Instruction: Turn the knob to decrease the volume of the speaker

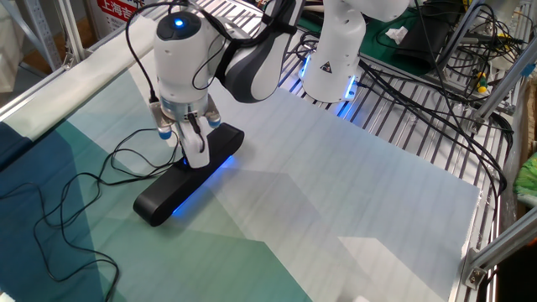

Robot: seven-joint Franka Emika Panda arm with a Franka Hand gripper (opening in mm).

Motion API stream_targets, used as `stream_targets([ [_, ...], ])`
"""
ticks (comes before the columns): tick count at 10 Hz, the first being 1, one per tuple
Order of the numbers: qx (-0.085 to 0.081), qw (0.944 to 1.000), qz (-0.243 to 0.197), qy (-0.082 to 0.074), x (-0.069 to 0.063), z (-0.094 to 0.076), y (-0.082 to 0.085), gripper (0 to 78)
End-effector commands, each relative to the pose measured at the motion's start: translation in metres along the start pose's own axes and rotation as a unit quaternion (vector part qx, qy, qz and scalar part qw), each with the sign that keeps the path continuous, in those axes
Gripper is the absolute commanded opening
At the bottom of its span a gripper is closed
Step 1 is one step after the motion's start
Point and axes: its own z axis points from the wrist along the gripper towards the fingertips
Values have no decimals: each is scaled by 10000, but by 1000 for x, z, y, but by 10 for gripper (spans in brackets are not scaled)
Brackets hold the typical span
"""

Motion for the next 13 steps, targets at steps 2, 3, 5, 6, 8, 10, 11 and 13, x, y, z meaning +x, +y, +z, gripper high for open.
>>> stream_targets([
  [2,52,9966,-819,120,-1,-1,0,11],
  [3,52,9953,-964,120,-1,-1,0,11],
  [5,49,9932,-1154,121,-1,-1,0,11],
  [6,49,9910,-1333,121,-1,-2,0,11],
  [8,62,9873,-1578,162,-1,-2,0,11],
  [10,65,9854,-1690,182,0,-2,0,11],
  [11,67,9841,-1763,189,0,-2,0,11],
  [13,74,9831,-1821,185,1,-3,1,11],
])
